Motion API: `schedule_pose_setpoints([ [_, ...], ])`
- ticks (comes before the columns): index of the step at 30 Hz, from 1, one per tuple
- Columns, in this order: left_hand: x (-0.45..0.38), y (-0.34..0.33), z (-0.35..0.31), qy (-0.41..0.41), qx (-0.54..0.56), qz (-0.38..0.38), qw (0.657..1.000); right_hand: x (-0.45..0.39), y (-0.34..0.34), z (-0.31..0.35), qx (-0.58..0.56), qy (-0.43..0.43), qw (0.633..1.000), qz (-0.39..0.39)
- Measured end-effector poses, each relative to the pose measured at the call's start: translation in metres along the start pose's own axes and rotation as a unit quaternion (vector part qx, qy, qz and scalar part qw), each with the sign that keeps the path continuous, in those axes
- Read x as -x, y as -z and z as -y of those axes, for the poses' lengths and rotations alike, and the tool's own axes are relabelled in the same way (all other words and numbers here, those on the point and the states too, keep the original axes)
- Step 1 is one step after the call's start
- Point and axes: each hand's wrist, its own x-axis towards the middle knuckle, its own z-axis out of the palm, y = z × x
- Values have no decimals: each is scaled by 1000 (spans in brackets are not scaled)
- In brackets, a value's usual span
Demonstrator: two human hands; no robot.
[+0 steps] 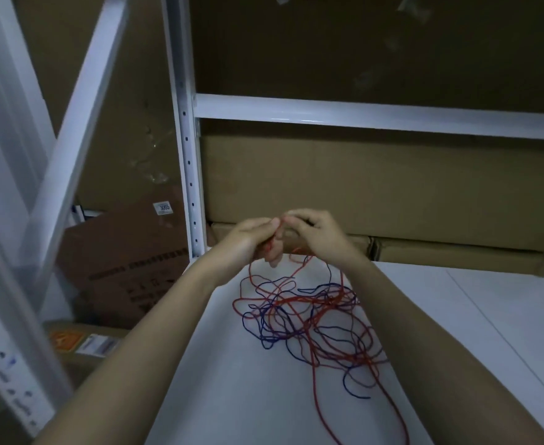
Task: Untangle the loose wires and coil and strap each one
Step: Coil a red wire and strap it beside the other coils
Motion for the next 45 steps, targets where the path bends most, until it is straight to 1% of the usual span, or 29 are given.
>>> schedule_pose_setpoints([
  [1,0,-1,2,-6,51,-26,998,5,-12,-8,-29,-26,999,17],
  [3,-4,1,9,-16,165,-124,978,21,-34,-24,-48,-69,994,67],
  [4,-7,4,15,-18,195,-172,965,31,-44,-31,-45,-81,990,103],
  [5,-10,7,22,-19,195,-210,958,41,-52,-37,-36,-87,986,138],
  [6,-13,11,31,-16,168,-235,957,52,-59,-41,-20,-88,982,167],
  [8,-11,15,53,-1,62,-266,962,70,-64,-46,22,-78,975,209],
  [10,-3,18,74,12,-123,-272,954,79,-61,-44,77,-51,970,226],
  [11,3,20,82,23,-223,-245,943,79,-56,-41,107,-33,970,216],
  [12,8,22,88,44,-303,-196,932,75,-50,-38,131,-15,973,189],
  [13,13,24,92,69,-354,-146,921,70,-42,-34,146,3,978,151],
  [14,17,25,93,90,-363,-114,920,62,-34,-31,152,14,982,111],
  [16,25,23,86,100,-294,-91,946,47,-20,-28,98,-5,994,44],
  [18,29,21,73,79,-216,-88,969,35,-16,-26,-45,-59,997,0],
  [20,32,19,61,53,-144,-78,985,27,-21,-29,-169,-102,980,-9],
  [22,31,20,51,28,-103,-80,991,24,-27,-34,-210,-127,969,5],
  [24,28,23,43,5,-83,-109,991,20,-29,-38,-207,-120,971,10],
  [25,26,25,40,-6,-62,-125,990,19,-28,-40,-178,-105,978,1],
  [29,11,23,23,-36,103,-144,984,21,-31,-42,-30,-33,998,-53],
  [31,1,16,13,-45,164,-139,976,26,-40,-38,34,-6,999,-33],
  [32,-5,11,8,-47,176,-138,974,30,-45,-35,43,-1,999,-20],
  [35,-22,2,-1,-50,205,-157,965,47,-56,-19,27,29,998,40],
  [36,-26,1,-2,-43,195,-169,965,53,-57,-14,10,39,997,59],
  [37,-28,0,0,-38,140,-180,973,58,-53,-8,-20,43,997,67],
  [38,-28,0,4,-33,32,-187,981,60,-46,-3,-55,40,996,65],
  [39,-28,1,9,-32,-112,-182,976,60,-36,1,-75,33,995,58],
  [40,-25,3,12,-39,-250,-162,954,57,-25,5,-74,26,996,48],
  [41,-24,5,14,-52,-358,-139,922,53,-13,8,-55,18,998,39],
  [42,-23,6,12,-62,-427,-119,894,46,-3,10,-29,8,999,31],
  [45,-27,6,-6,-55,-542,-83,835,25,20,11,70,-12,997,17],
])
